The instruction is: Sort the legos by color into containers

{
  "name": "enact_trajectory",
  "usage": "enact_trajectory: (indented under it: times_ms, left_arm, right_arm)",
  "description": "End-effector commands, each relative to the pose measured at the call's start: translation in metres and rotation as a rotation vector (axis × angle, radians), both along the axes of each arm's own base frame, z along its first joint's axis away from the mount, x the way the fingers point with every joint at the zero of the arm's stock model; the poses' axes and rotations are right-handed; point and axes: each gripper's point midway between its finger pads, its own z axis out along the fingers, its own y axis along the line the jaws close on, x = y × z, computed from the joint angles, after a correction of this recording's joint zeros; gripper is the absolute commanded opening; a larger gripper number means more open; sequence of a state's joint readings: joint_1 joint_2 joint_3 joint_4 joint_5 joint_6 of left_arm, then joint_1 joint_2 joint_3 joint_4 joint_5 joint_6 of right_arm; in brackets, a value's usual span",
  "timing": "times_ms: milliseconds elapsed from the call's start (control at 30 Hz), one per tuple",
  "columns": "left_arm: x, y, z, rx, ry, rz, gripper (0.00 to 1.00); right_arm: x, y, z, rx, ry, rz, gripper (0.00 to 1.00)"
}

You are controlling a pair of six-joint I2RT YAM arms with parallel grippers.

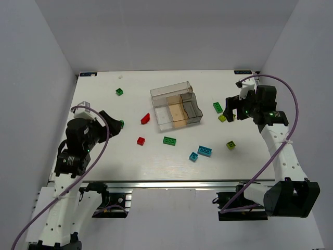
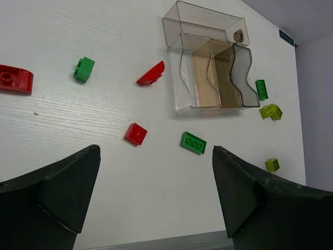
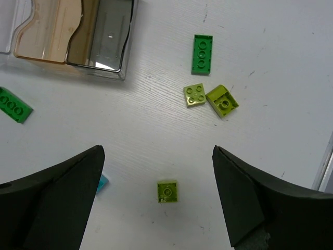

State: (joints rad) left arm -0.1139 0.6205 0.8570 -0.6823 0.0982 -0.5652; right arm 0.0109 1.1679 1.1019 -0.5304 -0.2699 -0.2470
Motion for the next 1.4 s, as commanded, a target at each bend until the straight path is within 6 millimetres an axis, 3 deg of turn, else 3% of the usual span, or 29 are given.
enact_trajectory:
  times_ms: [0, 267, 300, 367, 400, 500, 533, 567, 600, 633, 667, 700, 733, 767, 800, 833, 933, 967, 1000, 1033, 1233, 1367]
  left_arm:
    - [0.019, -0.004, 0.000, 0.003, -0.012, -0.022, 0.98]
    - [0.067, 0.001, -0.017, 0.056, 0.039, 0.004, 0.95]
    - [0.071, 0.001, -0.018, 0.060, 0.043, 0.009, 0.90]
    - [0.089, 0.003, -0.026, 0.072, 0.057, 0.027, 0.77]
    - [0.097, 0.004, -0.030, 0.077, 0.068, 0.034, 0.52]
    - [0.134, 0.004, -0.046, 0.109, 0.137, 0.040, 0.17]
    - [0.145, 0.008, -0.051, 0.123, 0.157, 0.047, 0.15]
    - [0.160, 0.009, -0.071, 0.142, 0.217, 0.049, 0.15]
    - [0.176, 0.008, -0.058, 0.149, 0.194, 0.047, 0.17]
    - [0.187, 0.014, -0.060, 0.184, 0.202, 0.070, 0.38]
    - [0.199, 0.018, -0.081, 0.216, 0.261, 0.083, 0.52]
    - [0.217, 0.020, -0.069, 0.227, 0.237, 0.098, 0.64]
    - [0.226, 0.023, -0.073, 0.249, 0.252, 0.107, 0.76]
    - [0.234, 0.028, -0.099, 0.280, 0.327, 0.118, 0.78]
    - [0.249, 0.034, -0.089, 0.287, 0.306, 0.142, 0.80]
    - [0.256, 0.035, -0.095, 0.292, 0.322, 0.156, 0.81]
    - [0.282, 0.040, -0.115, 0.302, 0.341, 0.197, 0.83]
    - [0.289, 0.040, -0.119, 0.307, 0.345, 0.203, 0.83]
    - [0.295, 0.045, -0.142, 0.327, 0.390, 0.223, 0.84]
    - [0.308, 0.044, -0.134, 0.318, 0.373, 0.237, 0.83]
    - [0.352, 0.054, -0.154, 0.338, 0.363, 0.320, 0.83]
    - [0.370, 0.057, -0.159, 0.349, 0.332, 0.349, 0.82]
  right_arm:
    - [0.002, 0.013, 0.026, 0.012, -0.070, 0.106, 0.89]
    - [-0.021, 0.047, 0.036, -0.019, -0.201, 0.454, 0.89]
    - [-0.023, 0.052, 0.036, -0.024, -0.219, 0.502, 0.89]
    - [-0.023, 0.057, 0.032, -0.022, -0.214, 0.531, 0.89]
    - [-0.026, 0.061, 0.030, 0.002, -0.192, 0.545, 0.89]
    - [-0.026, 0.071, 0.023, 0.068, -0.131, 0.545, 0.89]
    - [-0.024, 0.073, 0.019, 0.086, -0.111, 0.539, 0.89]
    - [-0.025, 0.076, 0.016, 0.098, -0.094, 0.538, 0.83]
    - [-0.024, 0.078, 0.014, 0.106, -0.087, 0.539, 0.73]
    - [-0.023, 0.080, 0.012, 0.126, -0.064, 0.518, 0.61]
    - [-0.019, 0.080, 0.012, 0.130, -0.062, 0.496, 0.33]
    - [-0.017, 0.079, 0.008, 0.130, -0.055, 0.472, 0.24]
    - [-0.013, 0.079, 0.010, 0.135, -0.065, 0.456, 0.22]
    - [-0.013, 0.082, 0.009, 0.137, -0.063, 0.451, 0.25]
    - [-0.011, 0.082, 0.008, 0.137, -0.063, 0.441, 0.35]
    - [-0.009, 0.083, 0.006, 0.143, -0.054, 0.435, 0.60]
    - [-0.006, 0.086, 0.004, 0.145, -0.041, 0.430, 0.73]
    - [-0.006, 0.086, 0.003, 0.146, -0.036, 0.426, 0.73]
    - [-0.006, 0.088, 0.003, 0.145, -0.034, 0.430, 0.74]
    - [-0.005, 0.088, 0.001, 0.144, -0.029, 0.429, 0.74]
    - [-0.002, 0.090, -0.012, 0.134, -0.014, 0.430, 0.74]
    - [0.001, 0.089, -0.019, 0.138, 0.003, 0.422, 0.74]
